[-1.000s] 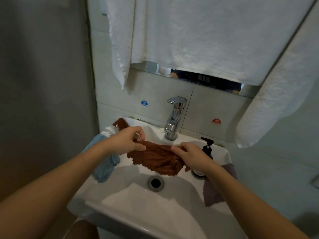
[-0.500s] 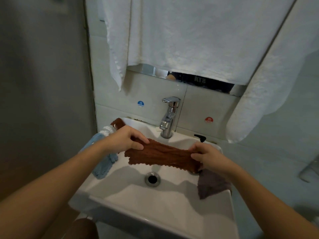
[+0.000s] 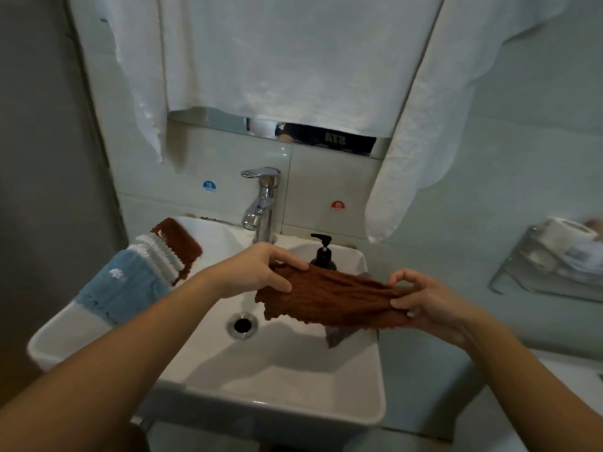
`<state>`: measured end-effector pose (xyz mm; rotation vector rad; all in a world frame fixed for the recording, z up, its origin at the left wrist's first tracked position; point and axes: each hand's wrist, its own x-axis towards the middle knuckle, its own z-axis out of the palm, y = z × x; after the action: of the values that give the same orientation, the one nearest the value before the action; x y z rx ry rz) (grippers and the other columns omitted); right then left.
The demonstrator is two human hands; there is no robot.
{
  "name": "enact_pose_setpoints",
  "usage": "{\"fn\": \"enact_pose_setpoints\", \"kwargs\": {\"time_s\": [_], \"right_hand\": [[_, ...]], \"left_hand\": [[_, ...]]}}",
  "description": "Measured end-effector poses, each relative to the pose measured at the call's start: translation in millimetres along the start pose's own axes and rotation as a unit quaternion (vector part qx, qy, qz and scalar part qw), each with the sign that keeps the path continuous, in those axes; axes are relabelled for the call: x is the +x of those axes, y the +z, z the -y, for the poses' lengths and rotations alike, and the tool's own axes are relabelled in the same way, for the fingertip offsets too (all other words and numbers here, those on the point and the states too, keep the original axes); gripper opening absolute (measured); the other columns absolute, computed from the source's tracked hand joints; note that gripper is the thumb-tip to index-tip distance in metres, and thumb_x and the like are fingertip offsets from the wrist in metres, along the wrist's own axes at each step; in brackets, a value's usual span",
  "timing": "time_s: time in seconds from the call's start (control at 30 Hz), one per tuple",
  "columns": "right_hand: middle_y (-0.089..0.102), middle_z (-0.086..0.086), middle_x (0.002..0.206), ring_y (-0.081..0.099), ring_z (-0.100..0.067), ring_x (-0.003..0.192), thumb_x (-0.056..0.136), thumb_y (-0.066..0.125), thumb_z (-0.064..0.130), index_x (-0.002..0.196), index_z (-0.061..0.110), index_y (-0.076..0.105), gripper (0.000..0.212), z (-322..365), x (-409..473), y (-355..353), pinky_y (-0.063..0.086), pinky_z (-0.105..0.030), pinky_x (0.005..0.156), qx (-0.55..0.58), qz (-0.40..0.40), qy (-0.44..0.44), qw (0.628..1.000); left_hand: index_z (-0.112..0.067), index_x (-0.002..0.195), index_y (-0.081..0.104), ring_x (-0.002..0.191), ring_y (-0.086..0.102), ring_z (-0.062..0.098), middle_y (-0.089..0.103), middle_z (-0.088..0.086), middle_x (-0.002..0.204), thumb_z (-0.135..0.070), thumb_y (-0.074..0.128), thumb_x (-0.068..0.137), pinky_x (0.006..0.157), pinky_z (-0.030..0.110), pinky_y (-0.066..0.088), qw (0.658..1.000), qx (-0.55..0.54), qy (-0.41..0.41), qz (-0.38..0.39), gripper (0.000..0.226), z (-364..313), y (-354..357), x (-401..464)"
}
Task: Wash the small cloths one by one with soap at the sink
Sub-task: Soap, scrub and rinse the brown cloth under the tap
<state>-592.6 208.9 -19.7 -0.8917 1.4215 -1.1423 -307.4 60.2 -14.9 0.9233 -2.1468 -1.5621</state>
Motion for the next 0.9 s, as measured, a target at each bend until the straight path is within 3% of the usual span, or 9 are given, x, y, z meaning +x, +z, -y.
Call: {"fn": "enact_pose_setpoints", "kwargs": {"time_s": [0.13,0.3,0.47,0.6,0.77,0.9], "right_hand": [[0.07,-0.018,0.093,0.063,-0.029,0.068,0.08,0.048,-0.026,0.09,0.015,0.064,0.045,-10.7,-4.2,-25.8,0.049,-0.031,0.06,-0.018,-0.065,0.007,0.998],[0.067,-0.026,0.102,0.064,-0.035,0.077,0.077,0.04,-0.03,0.095,0.003,0.064,0.045,-34.2,7.5,-42.4,0.054,-0.032,0.057,0.006,-0.144,0.016,0.989],[0.068,-0.024,0.103,0.066,-0.033,0.083,0.083,0.045,-0.025,0.102,-0.005,0.066,0.034,-60.4,21.3,-42.2,0.057,-0.034,0.067,0.037,-0.164,0.052,0.984],[0.07,-0.01,0.097,0.063,-0.023,0.086,0.093,0.054,0.003,0.106,0.007,0.07,0.021,-70.3,23.7,-44.6,0.052,-0.036,0.069,0.077,-0.165,0.063,0.981],[0.068,-0.013,0.093,0.065,-0.024,0.077,0.089,0.056,-0.013,0.107,0.005,0.067,0.028,-77.7,33.7,-45.8,0.055,-0.034,0.068,0.02,-0.21,0.007,0.977],[0.069,-0.006,0.08,0.064,-0.019,0.068,0.085,0.063,-0.01,0.114,0.002,0.069,0.032,-99.2,46.6,-33.6,0.057,-0.023,0.062,-0.124,-0.223,-0.012,0.967]], "left_hand": [[-0.023,0.112,0.073,0.105,0.065,0.024,0.064,0.01,0.119,0.007,0.07,0.081,0.092,0.036,0.057,0.999,-0.02,-0.027,0.011,0.043,-2.0,31.1,20.8],[-0.023,0.123,0.066,0.1,0.063,0.02,0.058,0.005,0.122,0.008,0.066,0.082,0.075,0.023,0.057,0.998,0.049,-0.027,-0.017,0.051,7.0,72.5,50.1],[-0.022,0.128,0.063,0.12,0.05,0.017,0.048,-0.001,0.131,0.007,0.066,0.084,0.094,0.026,0.049,0.992,0.109,-0.012,-0.069,0.053,25.5,91.7,68.0],[-0.019,0.13,0.061,0.124,0.048,0.018,0.046,-0.002,0.134,0.007,0.066,0.084,0.104,0.032,0.046,0.99,0.131,-0.011,-0.059,0.053,35.0,98.9,71.2],[-0.022,0.135,0.057,0.122,0.044,0.014,0.043,-0.005,0.131,-0.001,0.067,0.088,0.106,0.025,0.041,0.983,0.175,-0.003,-0.053,0.052,44.0,107.2,73.3],[-0.024,0.138,0.053,0.125,0.046,0.019,0.045,0.002,0.134,-0.007,0.067,0.088,0.108,0.025,0.039,0.977,0.21,0.005,-0.045,0.054,51.5,121.2,74.3]]}}
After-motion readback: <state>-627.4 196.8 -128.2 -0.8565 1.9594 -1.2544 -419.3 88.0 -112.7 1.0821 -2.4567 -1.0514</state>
